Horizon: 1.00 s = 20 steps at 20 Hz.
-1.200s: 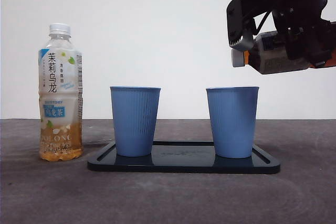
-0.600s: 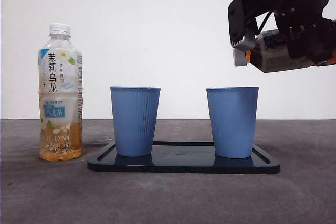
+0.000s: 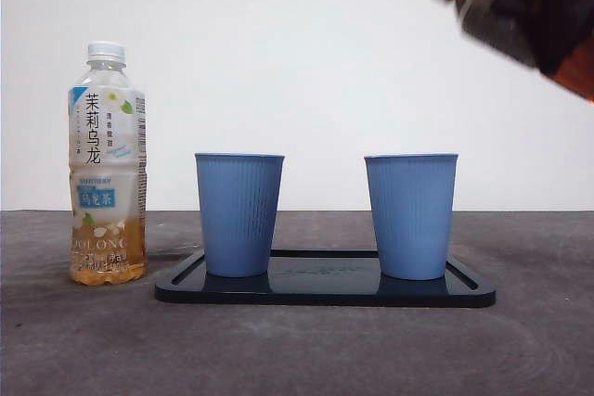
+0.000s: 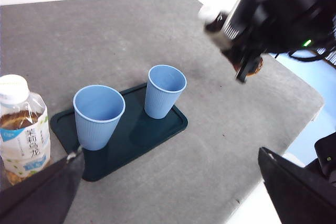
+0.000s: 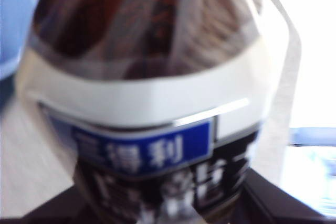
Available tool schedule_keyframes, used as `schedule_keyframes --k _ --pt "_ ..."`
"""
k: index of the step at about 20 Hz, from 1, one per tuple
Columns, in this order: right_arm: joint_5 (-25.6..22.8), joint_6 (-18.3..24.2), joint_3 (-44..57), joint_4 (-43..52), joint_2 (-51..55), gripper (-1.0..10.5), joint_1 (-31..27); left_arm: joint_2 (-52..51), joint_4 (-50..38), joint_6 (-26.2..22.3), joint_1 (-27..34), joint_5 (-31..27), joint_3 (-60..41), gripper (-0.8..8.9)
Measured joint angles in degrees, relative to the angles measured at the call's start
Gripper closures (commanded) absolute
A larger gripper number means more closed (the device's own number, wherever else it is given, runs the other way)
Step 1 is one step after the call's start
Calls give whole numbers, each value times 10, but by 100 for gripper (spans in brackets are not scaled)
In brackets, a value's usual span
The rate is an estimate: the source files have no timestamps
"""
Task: Pour the drink into the cup
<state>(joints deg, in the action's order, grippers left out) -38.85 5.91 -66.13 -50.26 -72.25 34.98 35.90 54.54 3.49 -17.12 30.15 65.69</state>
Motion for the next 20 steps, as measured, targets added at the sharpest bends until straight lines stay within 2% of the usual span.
schedule_keyframes --k 4,8,12,14,20 --pt "70 -25 19 74 93 750 -30 0 8 0 0 0 0 287" --pt "131 -57 106 180 162 750 -53 0 8 0 0 0 0 287" --pt "153 -98 231 322 204 750 -67 0 8 -1 0 0 0 287" --pt "156 -110 283 403 203 750 -70 0 8 -2 0 0 0 287" --pt "212 -140 420 613 180 750 -94 0 5 -6 0 0 0 287"
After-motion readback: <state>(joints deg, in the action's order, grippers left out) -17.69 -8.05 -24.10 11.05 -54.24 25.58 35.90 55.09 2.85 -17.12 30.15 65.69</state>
